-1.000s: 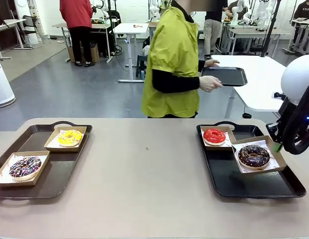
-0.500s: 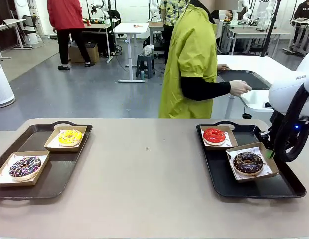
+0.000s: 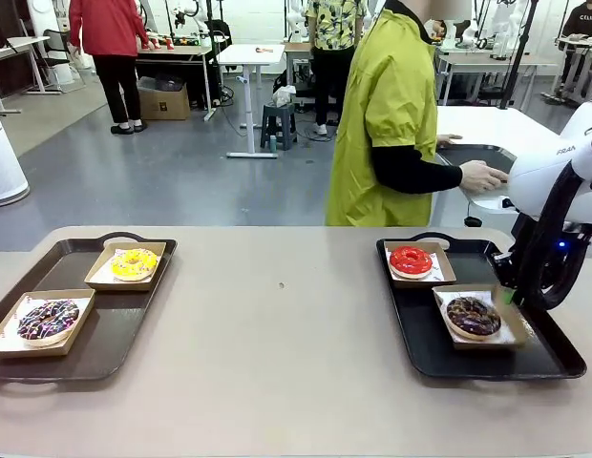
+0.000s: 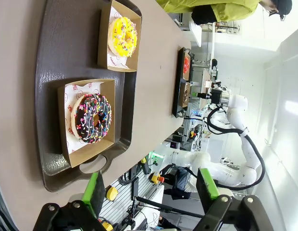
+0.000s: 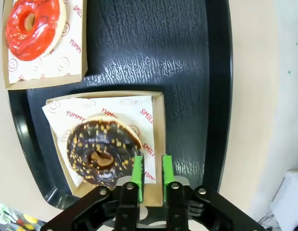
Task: Individually package the donuts and arrange them on the tray.
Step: Place the picked Paper togo box on the Handle tray.
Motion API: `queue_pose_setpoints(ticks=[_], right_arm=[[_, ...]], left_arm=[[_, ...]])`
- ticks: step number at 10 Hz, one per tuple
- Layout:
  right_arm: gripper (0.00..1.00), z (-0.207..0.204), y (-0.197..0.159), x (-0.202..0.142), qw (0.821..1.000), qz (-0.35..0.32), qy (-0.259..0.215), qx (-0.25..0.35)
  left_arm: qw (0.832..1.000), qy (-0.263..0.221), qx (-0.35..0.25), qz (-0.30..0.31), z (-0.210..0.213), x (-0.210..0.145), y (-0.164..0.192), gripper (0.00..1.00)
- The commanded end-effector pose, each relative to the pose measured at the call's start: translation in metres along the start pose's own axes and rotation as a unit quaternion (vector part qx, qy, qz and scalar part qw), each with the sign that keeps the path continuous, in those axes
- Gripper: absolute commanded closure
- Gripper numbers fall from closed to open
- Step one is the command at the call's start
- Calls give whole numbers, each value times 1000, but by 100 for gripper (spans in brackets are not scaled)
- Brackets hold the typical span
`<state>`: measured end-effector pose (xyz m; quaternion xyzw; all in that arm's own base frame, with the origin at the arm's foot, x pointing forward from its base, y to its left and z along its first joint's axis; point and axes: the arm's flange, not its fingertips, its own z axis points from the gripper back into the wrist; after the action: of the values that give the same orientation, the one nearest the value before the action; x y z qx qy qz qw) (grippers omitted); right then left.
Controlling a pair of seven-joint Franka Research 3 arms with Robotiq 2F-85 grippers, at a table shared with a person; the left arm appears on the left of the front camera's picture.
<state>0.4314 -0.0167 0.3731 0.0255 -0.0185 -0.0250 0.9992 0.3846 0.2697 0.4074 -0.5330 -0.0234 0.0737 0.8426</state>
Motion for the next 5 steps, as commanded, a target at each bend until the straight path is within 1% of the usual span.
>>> queue_pose_setpoints(ticks=[1, 2, 3, 4, 5], right_arm=[[0, 3, 0, 3, 1000, 3, 4, -4], [26, 5, -1, 1, 1000, 4, 3, -3], [0, 8, -1, -1, 1000, 8, 1, -1], [4, 12, -2, -4, 1000, 12, -3, -1], [0, 17, -4, -7, 1000, 16, -8, -2]], left_arm=[[1000, -4, 1, 3, 1, -2, -1, 0], [1000, -4, 1, 3, 1, -2, -1, 0], [1000, -4, 1, 3, 1, -2, -1, 0], [1000, -4, 1, 3, 1, -2, -1, 0], [1000, -4, 1, 3, 1, -2, -1, 0]])
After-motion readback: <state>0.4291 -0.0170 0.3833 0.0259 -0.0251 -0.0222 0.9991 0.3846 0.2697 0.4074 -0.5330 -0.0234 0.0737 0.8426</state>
